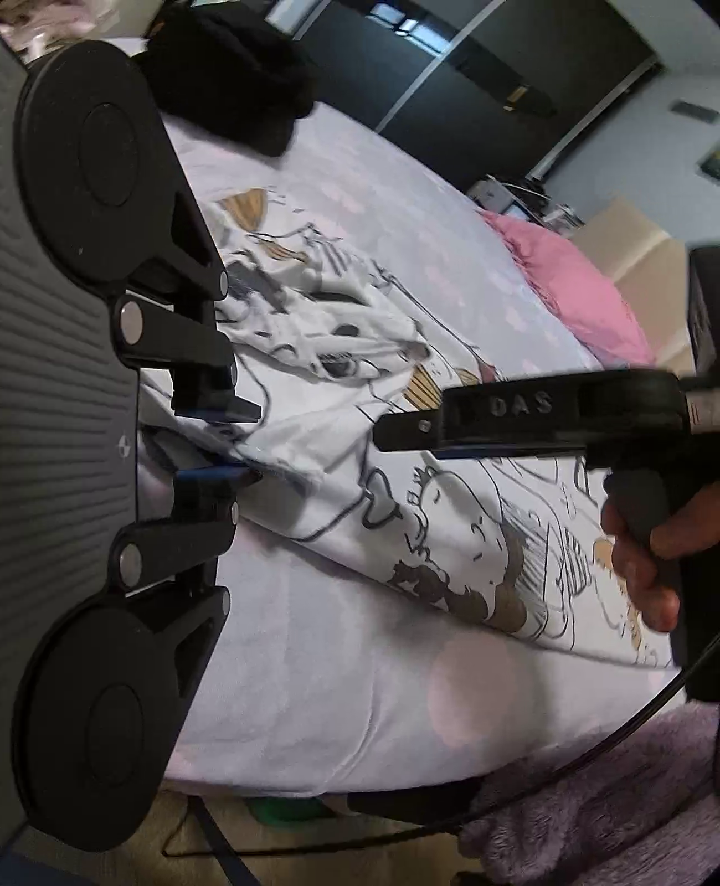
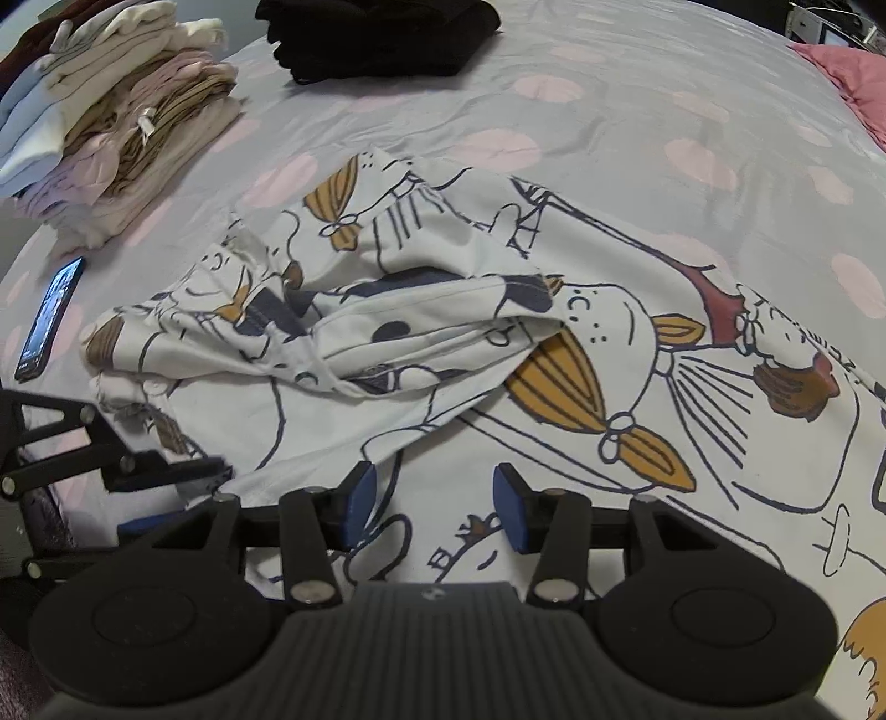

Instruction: Fold clothes

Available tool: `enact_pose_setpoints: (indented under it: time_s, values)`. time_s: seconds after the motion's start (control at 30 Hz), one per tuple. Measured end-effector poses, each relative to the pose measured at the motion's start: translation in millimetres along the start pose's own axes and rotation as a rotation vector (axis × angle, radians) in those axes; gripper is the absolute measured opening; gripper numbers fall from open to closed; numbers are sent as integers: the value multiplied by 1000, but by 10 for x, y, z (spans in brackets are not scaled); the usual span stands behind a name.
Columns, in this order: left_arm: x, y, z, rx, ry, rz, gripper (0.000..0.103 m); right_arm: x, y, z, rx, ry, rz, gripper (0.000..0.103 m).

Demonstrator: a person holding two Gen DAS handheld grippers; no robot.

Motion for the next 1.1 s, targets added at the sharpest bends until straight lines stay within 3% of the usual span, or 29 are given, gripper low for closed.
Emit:
enact_pose_setpoints:
  time_s: [0.07, 0.1, 0.2, 0.33, 0.43, 0.7, 0.8, 0.93, 1.03, 1.1]
  values:
    - [-1, 38, 57, -6, -14, -13, 8, -6, 12, -7, -11, -6, -10, 51]
    - [-42, 36, 89, -4, -49, -27, 4, -6, 5, -5, -13, -8, -15, 51]
    - [-315, -31, 169, 7, -193, -43, 3, 6, -19, 9, -8, -7, -20, 51]
    - [-883, -175, 275, 45, -419, -2, 3, 4, -29, 25, 3, -11, -20, 51]
    - [-1260, -298, 323, 88, -529, 56, 3, -50, -48, 52, 31, -31, 0, 51]
    - [-1647, -364, 329, 106, -604, 173, 3, -289, -20, 154, 95, -101, 73, 49]
    - [-1658, -381, 317, 109, -613, 171, 3, -373, 52, 214, 92, -107, 113, 43]
    - [-1629, -409, 292, 113, -608, 150, 3, -399, 178, 311, 59, -113, 73, 42]
    - [-1580, -406, 251, 106, -594, 123, 3, -312, 318, 389, 38, -54, 94, 42]
    - [-1541, -373, 210, 87, -583, 120, 3, -358, 404, 421, 33, -104, 87, 38]
Point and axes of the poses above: each gripper's, at about its wrist camera, not at the fingertips, and y roughly the way its jaws point, x to its right, z to its top, the point moved 1 cm from there along y, roughly the way its jaws point, and after that the axes turned 12 degrees about -y, right-handed, at the moved point
